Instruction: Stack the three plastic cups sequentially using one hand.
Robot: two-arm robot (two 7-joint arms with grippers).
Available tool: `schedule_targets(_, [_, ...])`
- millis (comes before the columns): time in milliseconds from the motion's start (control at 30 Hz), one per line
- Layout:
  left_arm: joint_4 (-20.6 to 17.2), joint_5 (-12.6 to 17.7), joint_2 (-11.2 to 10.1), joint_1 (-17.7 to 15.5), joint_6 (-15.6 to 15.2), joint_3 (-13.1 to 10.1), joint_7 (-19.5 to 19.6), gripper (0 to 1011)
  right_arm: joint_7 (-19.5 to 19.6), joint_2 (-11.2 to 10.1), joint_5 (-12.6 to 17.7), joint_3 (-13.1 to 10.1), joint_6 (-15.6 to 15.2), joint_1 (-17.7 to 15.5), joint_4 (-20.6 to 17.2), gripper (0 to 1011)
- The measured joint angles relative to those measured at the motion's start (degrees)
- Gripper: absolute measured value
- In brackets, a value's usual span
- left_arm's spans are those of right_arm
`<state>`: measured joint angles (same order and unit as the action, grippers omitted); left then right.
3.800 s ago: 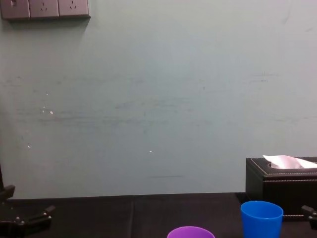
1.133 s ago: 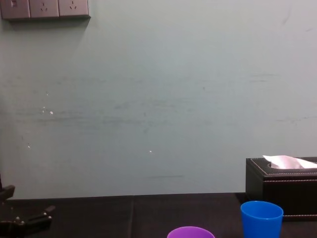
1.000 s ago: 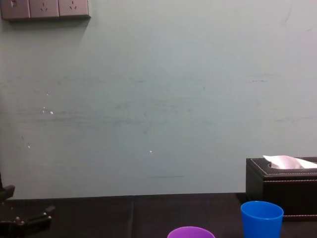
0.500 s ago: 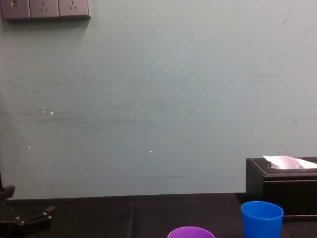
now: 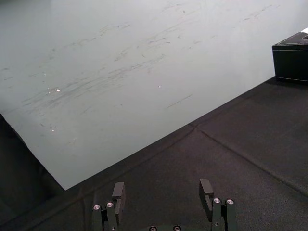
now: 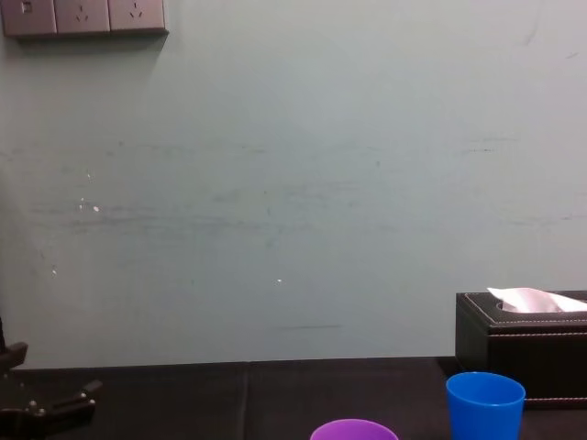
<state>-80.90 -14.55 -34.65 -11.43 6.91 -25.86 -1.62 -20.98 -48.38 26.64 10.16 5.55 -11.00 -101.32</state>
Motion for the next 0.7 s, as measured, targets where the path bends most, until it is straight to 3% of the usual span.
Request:
schedule_targets(400, [0.00, 0.00, 0.00, 0.00, 0.00, 0.00, 0.00, 1010, -4.19, 0.87, 1.61, -0.83, -0.08, -2.41, 0.06, 1004])
schedule_targets(700, [0.00, 0.00, 0.00, 0.00, 0.00, 0.00, 0.00, 1010, -6.12, 1.78, 1.18, -1.02, -0.15, -3.39, -0.12, 1004])
